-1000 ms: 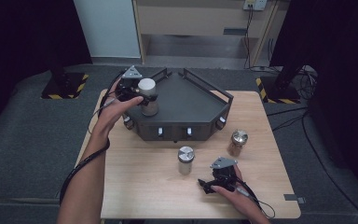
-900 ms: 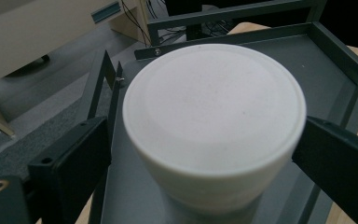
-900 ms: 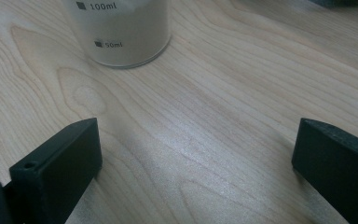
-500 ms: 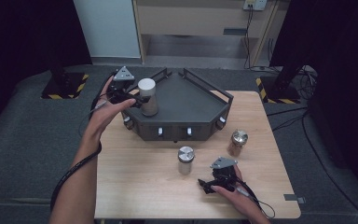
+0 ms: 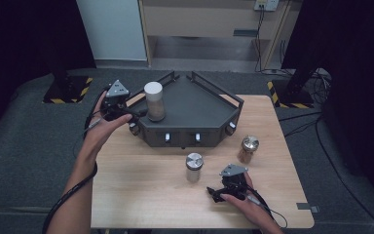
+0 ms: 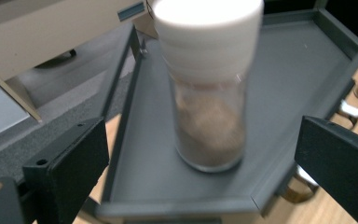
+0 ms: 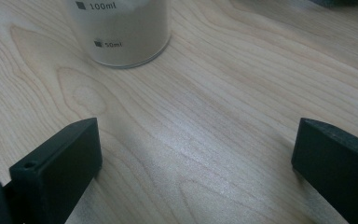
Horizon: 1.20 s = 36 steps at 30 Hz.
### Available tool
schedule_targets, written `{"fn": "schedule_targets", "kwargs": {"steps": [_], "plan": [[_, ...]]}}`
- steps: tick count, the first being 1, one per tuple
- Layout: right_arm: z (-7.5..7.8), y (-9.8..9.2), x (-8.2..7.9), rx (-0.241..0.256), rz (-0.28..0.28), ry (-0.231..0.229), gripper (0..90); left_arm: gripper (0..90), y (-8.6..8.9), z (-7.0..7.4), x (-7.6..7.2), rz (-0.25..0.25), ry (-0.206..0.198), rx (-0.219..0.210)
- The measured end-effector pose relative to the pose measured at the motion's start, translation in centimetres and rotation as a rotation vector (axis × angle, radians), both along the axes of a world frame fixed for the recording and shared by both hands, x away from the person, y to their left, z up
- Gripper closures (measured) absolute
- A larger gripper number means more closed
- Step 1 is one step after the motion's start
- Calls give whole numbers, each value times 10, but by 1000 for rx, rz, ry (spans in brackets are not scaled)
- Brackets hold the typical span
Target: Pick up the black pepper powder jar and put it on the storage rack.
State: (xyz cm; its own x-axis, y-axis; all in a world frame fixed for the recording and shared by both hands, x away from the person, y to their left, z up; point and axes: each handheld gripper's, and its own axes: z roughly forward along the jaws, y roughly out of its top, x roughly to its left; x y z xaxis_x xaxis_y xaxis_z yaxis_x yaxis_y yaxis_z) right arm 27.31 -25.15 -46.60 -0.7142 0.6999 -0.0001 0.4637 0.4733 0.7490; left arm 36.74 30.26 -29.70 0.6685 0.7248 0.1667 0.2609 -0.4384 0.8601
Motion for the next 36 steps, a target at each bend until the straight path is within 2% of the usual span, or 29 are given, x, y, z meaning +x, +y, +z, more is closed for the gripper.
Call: {"fn": "schedule_targets", "kwargs": {"steps": [5,16,21,31,36], "plan": [[0,1,0,-2,-5,1,15,19,4,-12,-15,22,-2,-22],[1,2,-1,-4,-7,1,15,17,9,-33,-32,38,32,-47],[1,2,0,-2,-6,2,13,18,7,-41,-35,46,54,-32],[0,1,0,0,-6,3,12,18,13,-60,-50,68,74,-49],[0,1,0,0,-6,3,12,18,12,-68,-61,69,90,-25]]}}
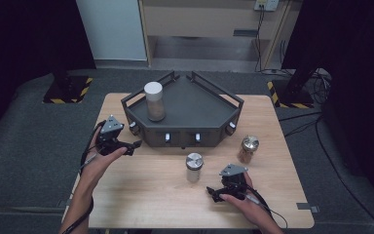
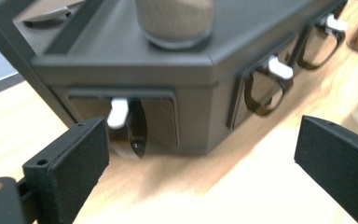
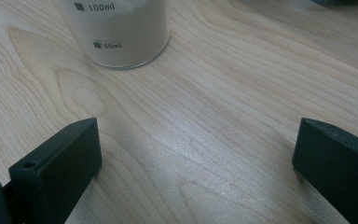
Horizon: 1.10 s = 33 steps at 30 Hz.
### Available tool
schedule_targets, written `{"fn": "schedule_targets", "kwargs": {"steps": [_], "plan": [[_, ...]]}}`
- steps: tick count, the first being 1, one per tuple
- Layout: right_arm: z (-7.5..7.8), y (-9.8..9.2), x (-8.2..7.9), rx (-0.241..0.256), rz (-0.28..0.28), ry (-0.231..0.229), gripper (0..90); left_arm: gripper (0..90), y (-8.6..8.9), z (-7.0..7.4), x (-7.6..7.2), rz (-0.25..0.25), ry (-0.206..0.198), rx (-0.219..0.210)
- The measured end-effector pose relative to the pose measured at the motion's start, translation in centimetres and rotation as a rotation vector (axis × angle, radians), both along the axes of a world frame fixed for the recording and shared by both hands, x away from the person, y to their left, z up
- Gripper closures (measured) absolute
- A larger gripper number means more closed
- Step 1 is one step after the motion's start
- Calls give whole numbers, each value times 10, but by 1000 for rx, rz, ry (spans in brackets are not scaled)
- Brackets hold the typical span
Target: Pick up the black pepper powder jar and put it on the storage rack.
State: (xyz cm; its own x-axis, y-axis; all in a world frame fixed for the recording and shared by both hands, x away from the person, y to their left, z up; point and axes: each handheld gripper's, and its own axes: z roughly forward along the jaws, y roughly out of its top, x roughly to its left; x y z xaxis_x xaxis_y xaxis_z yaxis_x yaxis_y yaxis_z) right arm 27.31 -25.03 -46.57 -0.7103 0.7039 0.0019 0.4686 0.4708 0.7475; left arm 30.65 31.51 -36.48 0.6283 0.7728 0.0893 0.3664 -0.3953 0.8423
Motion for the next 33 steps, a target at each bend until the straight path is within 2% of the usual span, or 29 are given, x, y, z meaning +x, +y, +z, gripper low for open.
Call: {"fn": "schedule_targets", "kwargs": {"steps": [7,33], "plan": [[0,0,0,-1,-1,0,12,17,-4,-12,-18,-13,17,30],[0,0,-1,-1,-3,-1,12,17,-17,-49,-58,-16,62,37]]}}
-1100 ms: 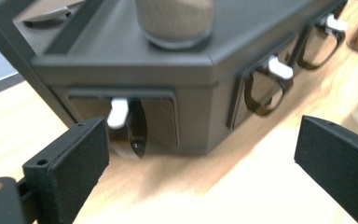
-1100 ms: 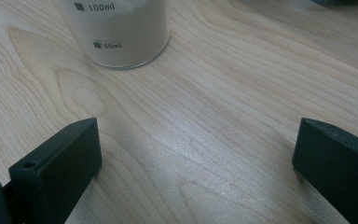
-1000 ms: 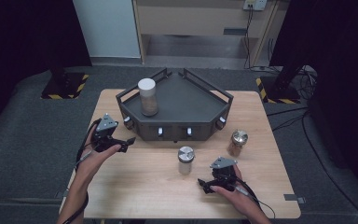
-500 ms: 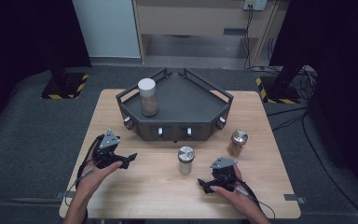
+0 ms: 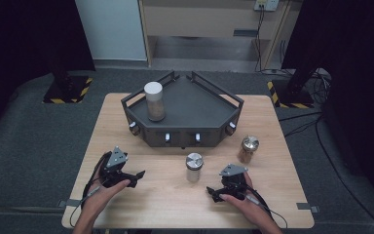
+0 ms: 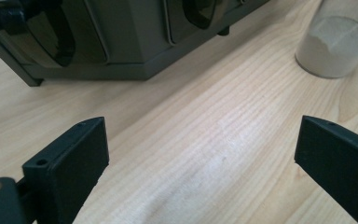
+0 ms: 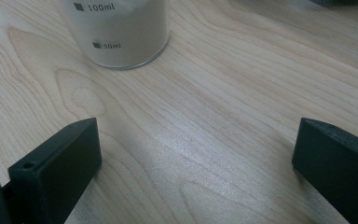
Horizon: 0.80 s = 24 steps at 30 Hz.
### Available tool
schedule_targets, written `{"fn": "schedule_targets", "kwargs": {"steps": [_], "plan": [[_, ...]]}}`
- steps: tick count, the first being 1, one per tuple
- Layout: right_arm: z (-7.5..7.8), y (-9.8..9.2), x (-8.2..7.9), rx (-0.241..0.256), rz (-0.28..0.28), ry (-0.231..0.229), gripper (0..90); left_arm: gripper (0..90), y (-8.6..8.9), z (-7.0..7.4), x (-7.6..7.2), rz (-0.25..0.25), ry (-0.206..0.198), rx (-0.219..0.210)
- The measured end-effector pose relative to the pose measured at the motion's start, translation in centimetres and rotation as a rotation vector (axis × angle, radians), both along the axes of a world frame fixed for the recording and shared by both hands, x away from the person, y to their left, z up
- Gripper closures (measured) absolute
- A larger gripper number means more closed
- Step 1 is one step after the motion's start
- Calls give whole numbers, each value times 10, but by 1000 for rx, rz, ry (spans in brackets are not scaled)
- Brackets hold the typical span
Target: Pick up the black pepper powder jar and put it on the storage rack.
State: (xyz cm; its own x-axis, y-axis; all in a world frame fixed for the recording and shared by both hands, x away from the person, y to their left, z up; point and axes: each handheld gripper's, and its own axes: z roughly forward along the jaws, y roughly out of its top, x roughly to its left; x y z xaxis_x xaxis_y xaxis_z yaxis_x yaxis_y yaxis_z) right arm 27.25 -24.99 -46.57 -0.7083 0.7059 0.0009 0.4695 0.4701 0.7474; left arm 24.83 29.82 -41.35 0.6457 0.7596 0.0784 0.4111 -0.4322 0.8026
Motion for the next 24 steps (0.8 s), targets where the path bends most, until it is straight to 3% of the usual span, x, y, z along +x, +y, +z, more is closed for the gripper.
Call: {"fn": "schedule_targets", "kwargs": {"steps": [6,17,24], "plan": [[0,0,0,0,0,0,12,17,-6,-9,-8,3,21,20],[0,0,0,0,0,0,12,17,-9,-21,-19,7,50,20],[0,0,0,0,0,0,12,17,-10,-25,-25,45,65,19]]}}
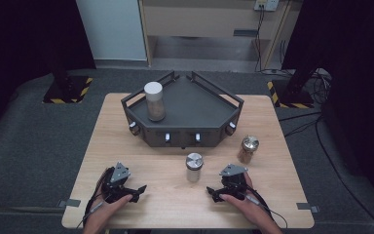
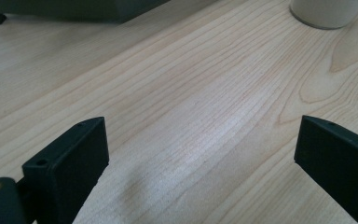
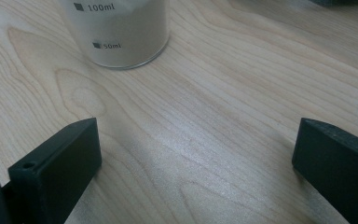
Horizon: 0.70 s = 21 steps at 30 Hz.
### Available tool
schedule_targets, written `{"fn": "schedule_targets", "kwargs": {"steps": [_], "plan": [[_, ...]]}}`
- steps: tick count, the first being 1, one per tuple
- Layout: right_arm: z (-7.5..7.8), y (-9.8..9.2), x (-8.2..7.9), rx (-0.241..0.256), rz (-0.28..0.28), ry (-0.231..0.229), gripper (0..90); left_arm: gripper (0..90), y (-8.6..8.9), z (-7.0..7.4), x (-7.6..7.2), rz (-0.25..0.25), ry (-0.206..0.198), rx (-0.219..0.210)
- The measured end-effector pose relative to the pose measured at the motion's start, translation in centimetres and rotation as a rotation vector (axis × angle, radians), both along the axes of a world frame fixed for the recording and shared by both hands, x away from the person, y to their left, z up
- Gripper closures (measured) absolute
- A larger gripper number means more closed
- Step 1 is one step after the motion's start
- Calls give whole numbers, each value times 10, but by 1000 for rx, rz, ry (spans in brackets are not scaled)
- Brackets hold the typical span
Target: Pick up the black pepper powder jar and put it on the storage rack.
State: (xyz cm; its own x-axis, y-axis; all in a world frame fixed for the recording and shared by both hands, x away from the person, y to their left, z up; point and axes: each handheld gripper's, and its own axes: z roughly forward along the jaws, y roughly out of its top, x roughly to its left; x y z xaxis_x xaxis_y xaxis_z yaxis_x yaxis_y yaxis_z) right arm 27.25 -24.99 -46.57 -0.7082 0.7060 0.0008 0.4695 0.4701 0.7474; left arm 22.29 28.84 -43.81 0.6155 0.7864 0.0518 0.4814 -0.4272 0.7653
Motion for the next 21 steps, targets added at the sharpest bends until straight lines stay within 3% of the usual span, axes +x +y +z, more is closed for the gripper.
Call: {"fn": "schedule_targets", "kwargs": {"steps": [12,21], "plan": [[0,0,0,0,1,-1,12,17,8,-10,0,96,30,-3],[0,0,0,0,1,-1,12,22,18,-14,13,111,51,9]]}}
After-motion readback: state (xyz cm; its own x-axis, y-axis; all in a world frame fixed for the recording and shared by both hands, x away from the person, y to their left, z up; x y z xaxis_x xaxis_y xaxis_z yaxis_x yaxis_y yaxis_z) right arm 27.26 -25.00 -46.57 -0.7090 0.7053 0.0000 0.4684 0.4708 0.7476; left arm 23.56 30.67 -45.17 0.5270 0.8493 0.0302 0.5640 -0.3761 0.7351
